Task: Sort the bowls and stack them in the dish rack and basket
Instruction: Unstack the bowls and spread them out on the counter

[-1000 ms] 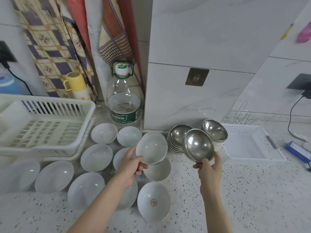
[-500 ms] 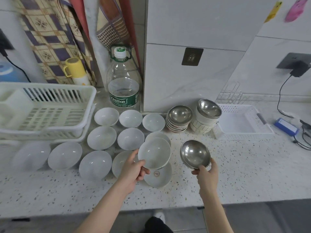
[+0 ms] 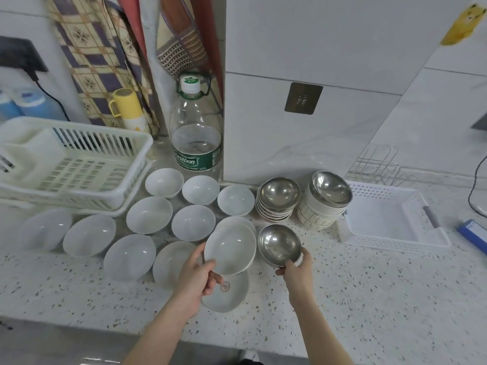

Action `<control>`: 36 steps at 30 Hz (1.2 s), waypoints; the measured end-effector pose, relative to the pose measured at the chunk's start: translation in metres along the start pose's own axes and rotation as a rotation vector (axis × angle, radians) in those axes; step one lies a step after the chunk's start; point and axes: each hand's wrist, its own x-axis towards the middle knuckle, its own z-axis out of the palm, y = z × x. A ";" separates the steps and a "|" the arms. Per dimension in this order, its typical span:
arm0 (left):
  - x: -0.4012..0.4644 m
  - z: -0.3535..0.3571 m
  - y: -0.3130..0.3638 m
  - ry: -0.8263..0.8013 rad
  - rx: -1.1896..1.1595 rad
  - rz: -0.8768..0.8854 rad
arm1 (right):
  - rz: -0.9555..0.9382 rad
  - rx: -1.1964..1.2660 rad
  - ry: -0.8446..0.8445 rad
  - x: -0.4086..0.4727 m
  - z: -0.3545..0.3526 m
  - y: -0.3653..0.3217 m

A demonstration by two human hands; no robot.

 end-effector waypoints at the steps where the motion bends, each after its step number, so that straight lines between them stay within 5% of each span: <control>1: 0.000 0.003 -0.001 0.010 -0.001 -0.003 | -0.002 -0.010 -0.006 0.003 -0.001 0.000; 14: -0.003 0.024 -0.021 -0.017 0.165 0.002 | -0.020 -0.015 -0.131 0.023 -0.008 0.013; 20: -0.011 0.042 -0.027 -0.110 0.297 0.040 | -0.028 0.000 -0.046 0.007 -0.036 0.025; 26: -0.014 0.062 -0.046 -0.193 0.392 0.072 | -0.071 0.170 -0.211 -0.019 -0.063 0.034; 36: -0.018 0.075 -0.061 -0.242 0.576 0.134 | -0.191 -0.166 -0.289 -0.014 -0.080 0.059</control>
